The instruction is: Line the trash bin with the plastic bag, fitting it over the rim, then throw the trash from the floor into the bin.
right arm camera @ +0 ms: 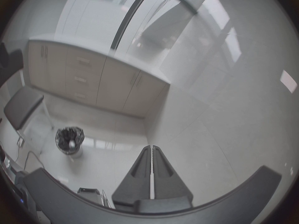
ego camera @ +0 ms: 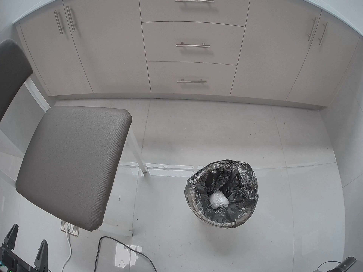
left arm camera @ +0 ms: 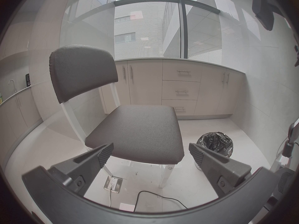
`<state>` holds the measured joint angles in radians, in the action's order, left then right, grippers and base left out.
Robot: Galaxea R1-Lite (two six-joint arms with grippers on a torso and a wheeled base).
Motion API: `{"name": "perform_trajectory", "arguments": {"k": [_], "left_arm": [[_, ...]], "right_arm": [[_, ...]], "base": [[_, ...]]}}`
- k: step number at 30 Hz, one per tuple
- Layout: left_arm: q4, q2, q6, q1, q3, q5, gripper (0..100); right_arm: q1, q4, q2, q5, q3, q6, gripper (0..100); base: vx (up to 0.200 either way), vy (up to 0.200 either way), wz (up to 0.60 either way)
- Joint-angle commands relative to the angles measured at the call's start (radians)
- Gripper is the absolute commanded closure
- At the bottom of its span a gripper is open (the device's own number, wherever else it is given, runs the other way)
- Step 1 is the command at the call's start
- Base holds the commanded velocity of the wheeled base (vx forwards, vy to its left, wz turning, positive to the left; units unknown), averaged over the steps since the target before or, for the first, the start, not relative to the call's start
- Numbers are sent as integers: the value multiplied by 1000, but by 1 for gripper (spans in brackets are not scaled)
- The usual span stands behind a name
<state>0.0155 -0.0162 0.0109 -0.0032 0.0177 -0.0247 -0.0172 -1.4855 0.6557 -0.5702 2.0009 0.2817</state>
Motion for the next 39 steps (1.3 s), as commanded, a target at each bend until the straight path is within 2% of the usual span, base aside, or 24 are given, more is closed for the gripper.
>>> {"name": "perform_trajectory", "arguments": {"k": [1,2,3,4,5,8,13,14,15,17,18,19,21,22,23,25,27,28,30,32,36,39], "left_arm": [[0,16,0,0,-13,0,0],[0,16,0,0,-13,0,0],[0,16,0,0,-13,0,0],[0,16,0,0,-15,0,0],[0,16,0,0,-15,0,0],[0,16,0,0,-15,0,0],[0,16,0,0,-13,0,0],[0,16,0,0,-15,0,0],[0,16,0,0,-15,0,0],[0,16,0,0,-13,0,0],[0,16,0,0,-13,0,0],[0,16,0,0,-13,0,0],[0,16,0,0,-15,0,0],[0,16,0,0,-13,0,0],[0,16,0,0,-13,0,0],[0,16,0,0,-15,0,0],[0,16,0,0,-15,0,0],[0,16,0,0,-13,0,0],[0,16,0,0,-13,0,0],[0,16,0,0,-13,0,0],[0,16,0,0,-15,0,0],[0,16,0,0,-13,0,0]], "right_arm": [[100,87,-551,171,-1,67,100],[86,79,-568,213,-1,68,100],[83,77,-570,222,-1,68,100],[74,70,-570,308,-1,59,100],[74,70,-570,308,-1,59,100],[19,71,-622,406,-1,63,100],[11,24,-653,443,-1,5,100],[11,11,-653,457,-1,-38,100],[11,34,-653,504,-8,-75,100],[13,154,-656,596,-152,-107,100],[14,166,-656,601,-165,-110,100],[16,307,-656,632,-329,-154,100],[16,488,-656,630,-525,-223,100],[16,521,-656,630,-556,-234,100],[16,720,-656,624,-760,-300,100],[16,929,-656,576,-987,-354,100],[16,943,-656,570,-1004,-357,100],[16,1197,-656,441,-1340,-363,100],[16,1347,-656,369,-1550,-337,100],[16,1501,-656,340,-1739,-294,100],[16,1682,-656,340,-1992,-236,100],[16,1593,-656,345,-1999,-246,100]], "base": [[0,0,0],[0,0,0],[0,0,0],[0,0,0],[0,0,0],[0,0,0],[0,0,0],[0,0,0],[0,0,0],[0,0,0],[0,0,0],[0,0,0],[0,0,0],[0,0,0],[0,0,0],[0,0,0],[0,0,0],[0,0,0],[0,0,0],[0,0,0],[0,0,0],[0,0,0]]}}
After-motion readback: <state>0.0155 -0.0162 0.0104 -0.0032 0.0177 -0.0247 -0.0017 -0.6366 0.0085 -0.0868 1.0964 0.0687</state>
